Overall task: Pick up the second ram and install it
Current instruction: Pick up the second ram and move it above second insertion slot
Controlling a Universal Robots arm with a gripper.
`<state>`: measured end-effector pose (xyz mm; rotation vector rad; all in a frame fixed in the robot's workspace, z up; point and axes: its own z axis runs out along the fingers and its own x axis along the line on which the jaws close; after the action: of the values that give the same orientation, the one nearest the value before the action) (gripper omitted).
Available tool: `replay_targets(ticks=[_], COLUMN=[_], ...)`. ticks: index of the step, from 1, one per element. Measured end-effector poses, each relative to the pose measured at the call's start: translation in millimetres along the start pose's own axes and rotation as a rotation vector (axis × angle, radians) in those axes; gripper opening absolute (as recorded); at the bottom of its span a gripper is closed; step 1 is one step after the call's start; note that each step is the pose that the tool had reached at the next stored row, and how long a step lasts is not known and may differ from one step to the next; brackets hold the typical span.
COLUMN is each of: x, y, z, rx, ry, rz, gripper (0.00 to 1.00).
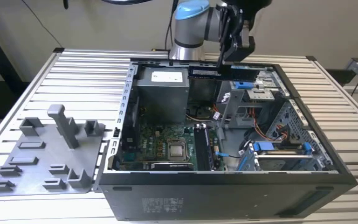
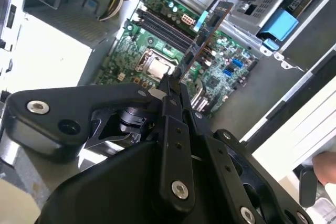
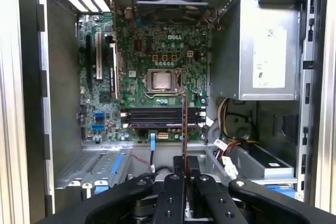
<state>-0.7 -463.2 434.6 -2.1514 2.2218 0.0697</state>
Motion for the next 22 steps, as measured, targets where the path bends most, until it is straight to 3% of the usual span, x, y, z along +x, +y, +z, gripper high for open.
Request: replay_targets(ticks=[8,16,22], x=[-9.1,-21.3,-22.6], y=[0.3,0.7,0.8], z=[1.5,2.7,2.8], rx=[0.0011,0.0007,0.0006], ry=[-0.0067,-0.007,-0.0072], rz=[-0.021,-0.036,-0.037], gripper=[0.13,0.13,0.13])
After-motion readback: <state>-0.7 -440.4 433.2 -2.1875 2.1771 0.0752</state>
